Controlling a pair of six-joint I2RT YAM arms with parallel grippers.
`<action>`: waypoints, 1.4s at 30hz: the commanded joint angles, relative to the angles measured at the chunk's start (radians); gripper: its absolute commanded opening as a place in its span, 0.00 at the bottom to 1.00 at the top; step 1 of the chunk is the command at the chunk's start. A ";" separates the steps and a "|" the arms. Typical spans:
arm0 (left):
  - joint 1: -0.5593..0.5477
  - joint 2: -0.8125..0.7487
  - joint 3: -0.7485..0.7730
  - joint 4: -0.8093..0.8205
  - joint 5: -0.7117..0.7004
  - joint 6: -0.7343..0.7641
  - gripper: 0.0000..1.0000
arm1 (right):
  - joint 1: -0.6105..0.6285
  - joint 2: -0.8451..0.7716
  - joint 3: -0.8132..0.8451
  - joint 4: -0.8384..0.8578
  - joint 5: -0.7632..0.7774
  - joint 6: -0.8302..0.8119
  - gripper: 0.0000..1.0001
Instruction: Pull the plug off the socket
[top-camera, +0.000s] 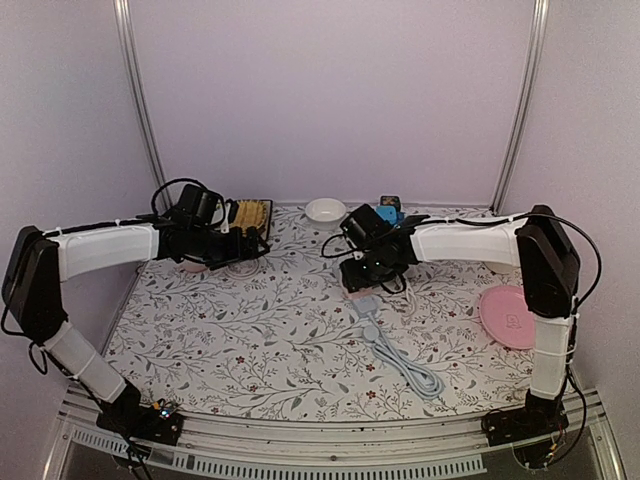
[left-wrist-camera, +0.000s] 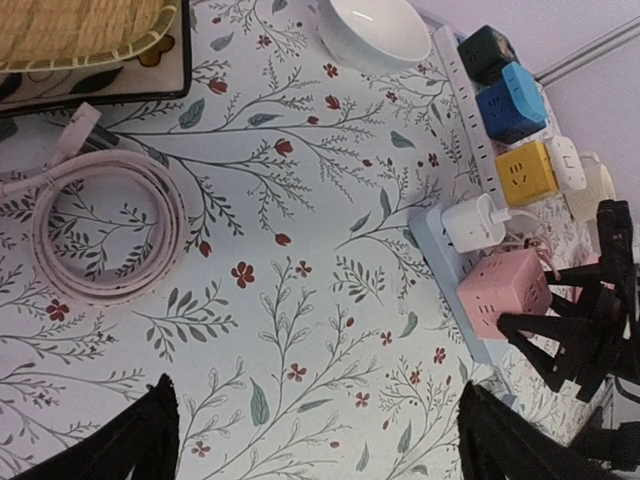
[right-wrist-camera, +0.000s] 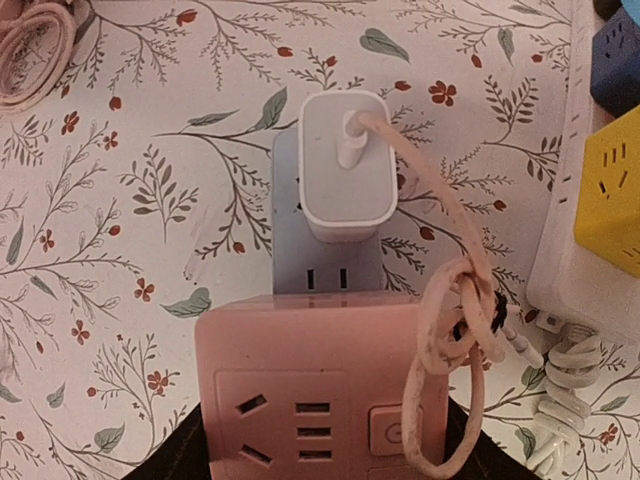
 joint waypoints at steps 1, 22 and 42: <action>-0.042 0.049 0.038 0.016 0.039 -0.023 0.97 | 0.060 -0.055 -0.049 0.095 -0.052 -0.081 0.46; -0.113 0.185 0.049 -0.003 0.108 -0.004 0.97 | 0.214 -0.052 -0.046 0.148 -0.126 -0.169 0.42; -0.123 0.240 0.032 -0.058 0.049 0.000 0.97 | 0.267 0.010 0.019 0.117 -0.030 -0.195 0.43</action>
